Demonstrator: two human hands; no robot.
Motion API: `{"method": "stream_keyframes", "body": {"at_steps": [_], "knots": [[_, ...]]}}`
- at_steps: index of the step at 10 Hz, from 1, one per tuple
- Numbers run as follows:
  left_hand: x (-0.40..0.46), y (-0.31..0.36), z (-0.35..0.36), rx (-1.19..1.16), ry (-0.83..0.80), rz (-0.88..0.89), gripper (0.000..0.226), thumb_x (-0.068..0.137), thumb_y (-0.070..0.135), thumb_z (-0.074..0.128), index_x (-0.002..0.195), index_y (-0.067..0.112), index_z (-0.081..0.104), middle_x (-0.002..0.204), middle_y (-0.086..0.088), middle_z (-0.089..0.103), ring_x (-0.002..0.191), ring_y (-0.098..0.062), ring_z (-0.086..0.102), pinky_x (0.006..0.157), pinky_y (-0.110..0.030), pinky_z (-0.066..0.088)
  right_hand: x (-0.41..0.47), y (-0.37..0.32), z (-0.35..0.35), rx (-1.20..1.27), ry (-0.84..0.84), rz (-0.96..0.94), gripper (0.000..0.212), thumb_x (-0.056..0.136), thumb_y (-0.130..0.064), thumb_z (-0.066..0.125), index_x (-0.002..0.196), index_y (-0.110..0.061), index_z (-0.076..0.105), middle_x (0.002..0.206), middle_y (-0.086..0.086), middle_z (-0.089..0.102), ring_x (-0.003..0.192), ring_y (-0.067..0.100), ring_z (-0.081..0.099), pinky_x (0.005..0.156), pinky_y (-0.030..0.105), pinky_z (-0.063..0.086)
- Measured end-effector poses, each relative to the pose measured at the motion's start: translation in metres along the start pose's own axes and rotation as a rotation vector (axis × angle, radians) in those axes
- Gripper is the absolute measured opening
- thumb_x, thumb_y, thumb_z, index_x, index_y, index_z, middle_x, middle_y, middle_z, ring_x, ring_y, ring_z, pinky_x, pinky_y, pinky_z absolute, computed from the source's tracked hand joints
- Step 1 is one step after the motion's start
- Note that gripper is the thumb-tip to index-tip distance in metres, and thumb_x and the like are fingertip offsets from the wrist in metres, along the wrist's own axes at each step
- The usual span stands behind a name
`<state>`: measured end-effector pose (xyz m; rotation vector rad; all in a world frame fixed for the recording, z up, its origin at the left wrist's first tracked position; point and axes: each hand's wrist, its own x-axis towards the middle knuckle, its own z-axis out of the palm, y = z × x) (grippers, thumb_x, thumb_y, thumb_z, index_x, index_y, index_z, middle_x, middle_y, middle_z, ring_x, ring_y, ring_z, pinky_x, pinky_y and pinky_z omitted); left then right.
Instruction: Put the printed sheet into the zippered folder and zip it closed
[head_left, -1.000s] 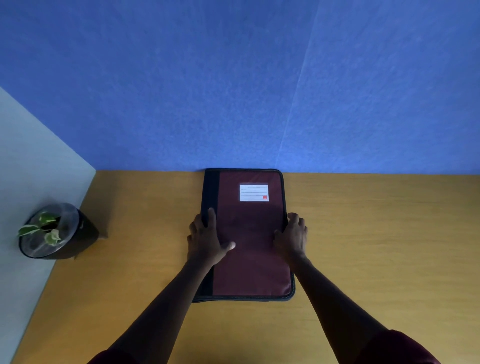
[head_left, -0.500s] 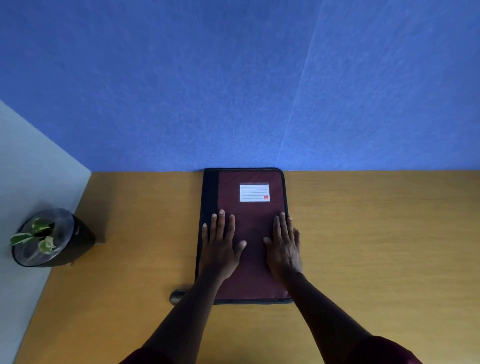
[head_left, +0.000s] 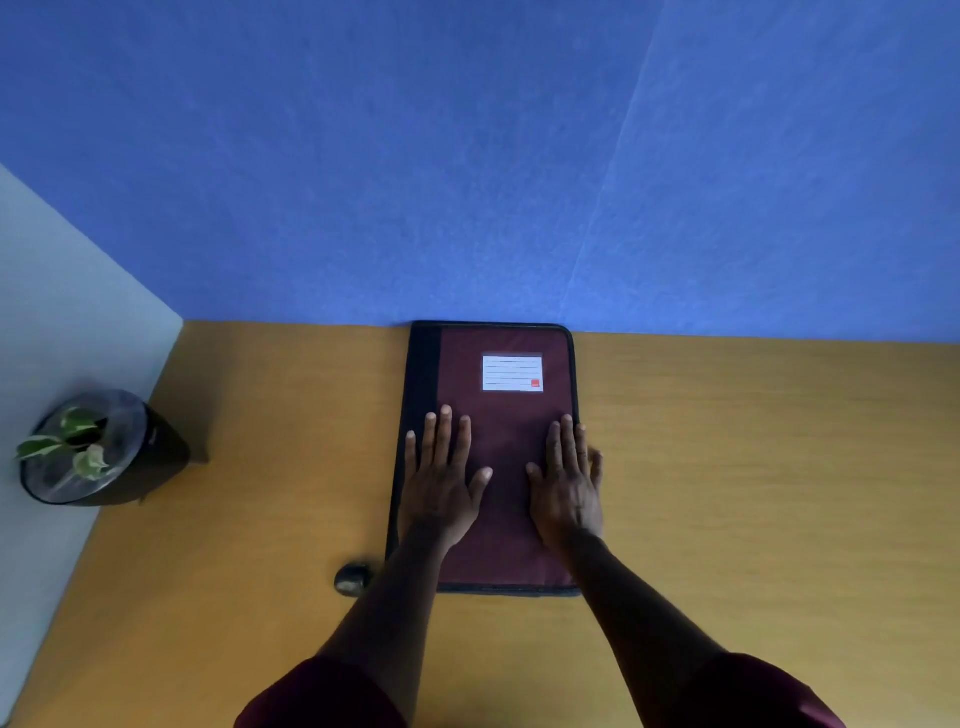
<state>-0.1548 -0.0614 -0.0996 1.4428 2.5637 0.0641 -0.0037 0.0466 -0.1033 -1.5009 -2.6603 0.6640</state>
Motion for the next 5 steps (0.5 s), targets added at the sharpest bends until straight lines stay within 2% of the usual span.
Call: {"method": "stream_keyframes", "body": {"at_steps": [3,4,5], "knots": [[0.004,0.016,-0.045,-0.066,0.113,0.028,0.077,0.098,0.059,0.014,0.157,0.016,-0.012,0.165,-0.007,-0.017,0.152,-0.023,-0.016,0.124,-0.045,-0.004,0.008,-0.007,-0.041,-0.042,-0.005,-0.076,0.078,0.101,-0.054,0.030,0.156,-0.017,-0.011,0.161,-0.002,-0.023,0.152,0.019,-0.016,0.123,0.046,-0.009],[0.016,0.030,-0.081,-0.088,0.247,0.056,0.078,0.099,0.056,0.022,0.158,0.013,-0.006,0.166,-0.008,-0.012,0.153,-0.023,-0.012,0.125,-0.045,0.000,0.021,-0.014,-0.082,-0.021,0.099,-0.132,0.078,0.102,-0.052,0.034,0.156,-0.016,-0.010,0.160,-0.001,-0.022,0.153,0.020,-0.014,0.123,0.045,-0.008],[0.024,0.043,-0.108,-0.079,0.315,0.090,0.079,0.099,0.055,0.026,0.158,0.010,-0.002,0.166,-0.010,-0.009,0.153,-0.024,-0.010,0.125,-0.046,0.003,0.027,-0.023,-0.114,-0.042,0.208,-0.183,0.078,0.102,-0.048,0.039,0.157,-0.013,-0.004,0.163,0.001,-0.016,0.153,0.021,-0.009,0.123,0.046,-0.004]]}}
